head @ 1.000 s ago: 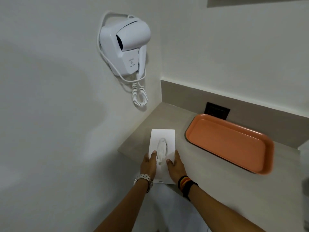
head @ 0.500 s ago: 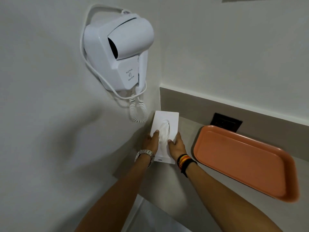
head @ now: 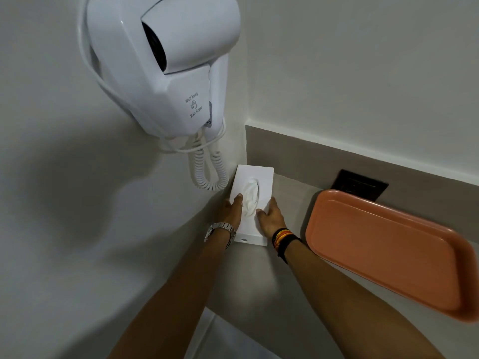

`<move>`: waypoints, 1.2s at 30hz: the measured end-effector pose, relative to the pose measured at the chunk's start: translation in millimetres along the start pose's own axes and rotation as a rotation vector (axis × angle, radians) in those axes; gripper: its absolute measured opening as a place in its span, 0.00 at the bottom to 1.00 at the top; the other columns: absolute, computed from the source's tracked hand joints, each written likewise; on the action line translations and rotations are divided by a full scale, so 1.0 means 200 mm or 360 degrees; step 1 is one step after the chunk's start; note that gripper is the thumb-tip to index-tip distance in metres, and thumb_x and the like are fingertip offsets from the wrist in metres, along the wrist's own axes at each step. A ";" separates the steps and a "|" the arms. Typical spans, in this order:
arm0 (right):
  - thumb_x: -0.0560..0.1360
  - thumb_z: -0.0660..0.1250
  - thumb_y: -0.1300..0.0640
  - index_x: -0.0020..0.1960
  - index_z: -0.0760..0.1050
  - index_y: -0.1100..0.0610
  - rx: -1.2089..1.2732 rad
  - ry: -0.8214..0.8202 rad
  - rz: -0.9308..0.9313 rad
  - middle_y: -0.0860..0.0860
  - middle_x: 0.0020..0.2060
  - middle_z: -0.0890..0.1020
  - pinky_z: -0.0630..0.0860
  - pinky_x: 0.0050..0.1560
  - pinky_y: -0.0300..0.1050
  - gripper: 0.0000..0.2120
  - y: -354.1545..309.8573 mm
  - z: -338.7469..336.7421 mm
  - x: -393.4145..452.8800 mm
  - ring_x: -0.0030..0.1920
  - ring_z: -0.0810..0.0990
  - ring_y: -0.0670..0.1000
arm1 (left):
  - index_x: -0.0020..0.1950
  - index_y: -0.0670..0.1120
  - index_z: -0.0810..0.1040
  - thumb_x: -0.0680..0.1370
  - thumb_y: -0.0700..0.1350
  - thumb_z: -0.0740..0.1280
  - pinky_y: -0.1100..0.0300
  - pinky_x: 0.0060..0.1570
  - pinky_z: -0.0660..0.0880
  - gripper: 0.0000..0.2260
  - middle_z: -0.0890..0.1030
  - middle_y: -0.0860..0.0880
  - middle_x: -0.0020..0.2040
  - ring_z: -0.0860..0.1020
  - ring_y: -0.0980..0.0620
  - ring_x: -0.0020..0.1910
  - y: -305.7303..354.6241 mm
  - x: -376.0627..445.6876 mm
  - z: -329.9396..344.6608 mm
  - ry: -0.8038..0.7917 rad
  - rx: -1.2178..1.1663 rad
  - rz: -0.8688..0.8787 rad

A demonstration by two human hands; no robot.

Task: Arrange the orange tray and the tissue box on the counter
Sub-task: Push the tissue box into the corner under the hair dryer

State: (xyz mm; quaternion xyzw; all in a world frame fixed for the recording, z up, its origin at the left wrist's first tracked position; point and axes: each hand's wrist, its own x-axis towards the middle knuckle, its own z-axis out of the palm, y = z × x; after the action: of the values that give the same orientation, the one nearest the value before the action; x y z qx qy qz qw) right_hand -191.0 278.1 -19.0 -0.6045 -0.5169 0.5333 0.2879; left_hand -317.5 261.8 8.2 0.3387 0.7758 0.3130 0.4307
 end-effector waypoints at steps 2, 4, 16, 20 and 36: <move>0.82 0.61 0.57 0.80 0.53 0.53 -0.0009 -0.0072 -0.0043 0.55 0.74 0.71 0.66 0.73 0.52 0.29 0.01 -0.03 -0.02 0.72 0.71 0.59 | 0.79 0.46 0.61 0.82 0.61 0.54 0.48 0.69 0.65 0.30 0.67 0.43 0.77 0.68 0.40 0.74 -0.02 -0.02 0.01 0.0020 0.0076 0.0041; 0.83 0.61 0.54 0.81 0.51 0.51 -0.0004 -0.0146 -0.0125 0.53 0.75 0.70 0.66 0.74 0.51 0.31 0.03 -0.08 -0.08 0.73 0.70 0.58 | 0.81 0.47 0.55 0.83 0.59 0.53 0.47 0.74 0.61 0.29 0.61 0.44 0.80 0.63 0.41 0.77 -0.07 -0.08 0.02 0.0101 0.0237 0.0202; 0.83 0.48 0.44 0.82 0.47 0.53 -0.1360 0.0099 -0.0685 0.54 0.82 0.44 0.45 0.80 0.62 0.30 0.63 -0.17 -0.71 0.82 0.40 0.53 | 0.81 0.43 0.40 0.84 0.53 0.53 0.48 0.79 0.42 0.33 0.37 0.44 0.81 0.38 0.47 0.81 -0.52 -0.50 0.27 0.0213 0.1046 0.0928; 0.82 0.40 0.37 0.82 0.42 0.53 -0.1669 0.0024 -0.0545 0.56 0.81 0.41 0.36 0.78 0.64 0.34 0.71 -0.20 -0.74 0.81 0.37 0.55 | 0.80 0.42 0.36 0.83 0.56 0.51 0.48 0.79 0.40 0.34 0.34 0.44 0.80 0.37 0.47 0.81 -0.52 -0.51 0.29 0.0191 0.1118 0.0822; 0.82 0.44 0.35 0.82 0.50 0.50 -0.1663 0.0122 -0.0618 0.53 0.82 0.50 0.43 0.79 0.62 0.34 0.74 -0.22 -0.74 0.82 0.45 0.52 | 0.79 0.43 0.32 0.82 0.63 0.47 0.47 0.77 0.33 0.38 0.30 0.45 0.80 0.33 0.47 0.79 -0.35 -0.21 0.07 0.0068 0.1182 0.0495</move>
State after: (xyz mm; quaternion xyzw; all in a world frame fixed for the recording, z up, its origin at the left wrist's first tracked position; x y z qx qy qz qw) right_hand -86.8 104.3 -89.2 -0.5796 -0.8035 0.1210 0.0616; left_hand -305.4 191.1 -32.3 0.5780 0.7844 0.0798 0.2103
